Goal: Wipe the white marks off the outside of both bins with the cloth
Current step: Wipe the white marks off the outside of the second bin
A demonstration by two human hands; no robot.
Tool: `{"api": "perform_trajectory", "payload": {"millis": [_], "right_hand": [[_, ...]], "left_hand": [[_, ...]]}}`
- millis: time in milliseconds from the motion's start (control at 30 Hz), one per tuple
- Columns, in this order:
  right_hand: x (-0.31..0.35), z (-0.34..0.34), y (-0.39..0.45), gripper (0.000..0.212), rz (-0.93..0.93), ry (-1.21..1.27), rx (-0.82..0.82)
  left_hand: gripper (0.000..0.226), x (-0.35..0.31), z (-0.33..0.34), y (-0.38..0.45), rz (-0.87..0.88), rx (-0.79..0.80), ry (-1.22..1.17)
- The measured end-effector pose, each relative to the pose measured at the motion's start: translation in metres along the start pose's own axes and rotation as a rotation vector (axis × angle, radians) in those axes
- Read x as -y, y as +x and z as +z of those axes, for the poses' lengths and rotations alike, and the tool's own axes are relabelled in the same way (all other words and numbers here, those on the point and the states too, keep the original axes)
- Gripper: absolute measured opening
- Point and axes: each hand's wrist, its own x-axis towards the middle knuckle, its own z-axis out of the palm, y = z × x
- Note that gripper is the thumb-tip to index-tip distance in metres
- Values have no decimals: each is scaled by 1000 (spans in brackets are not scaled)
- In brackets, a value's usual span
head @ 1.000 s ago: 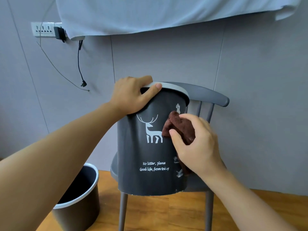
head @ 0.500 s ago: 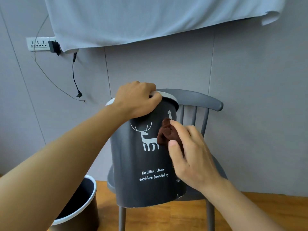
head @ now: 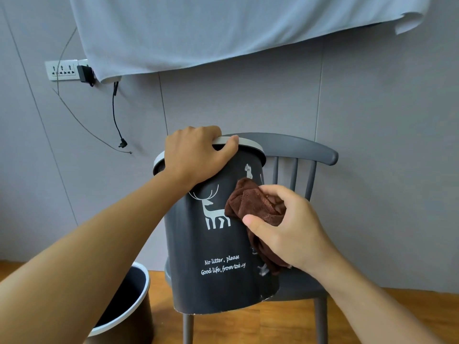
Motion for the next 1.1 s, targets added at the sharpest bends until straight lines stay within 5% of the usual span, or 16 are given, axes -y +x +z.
{"api": "perform_trajectory", "payload": {"millis": [167,300,467,700,833,1100], "right_hand": [[9,-11,3,33,-46,63,-22],[8,-27,12,22,-109,114,-214],[-2,-18,20,29,-165,-77,-313],[-5,5,23,47,-292,-338,-181],[-7,10,15,58,-303,-332,-116],[-3,2,23,35,-256,-47,-285]], "left_hand": [[60,4,-3,-2,-11,10,-15],[60,9,-4,-4,-49,13,-34],[59,9,-6,-5,-38,13,-44],[60,-2,-6,-5,4,3,-50],[59,-1,-6,-4,-1,5,-50],[58,3,-9,-6,-20,3,-59]]}}
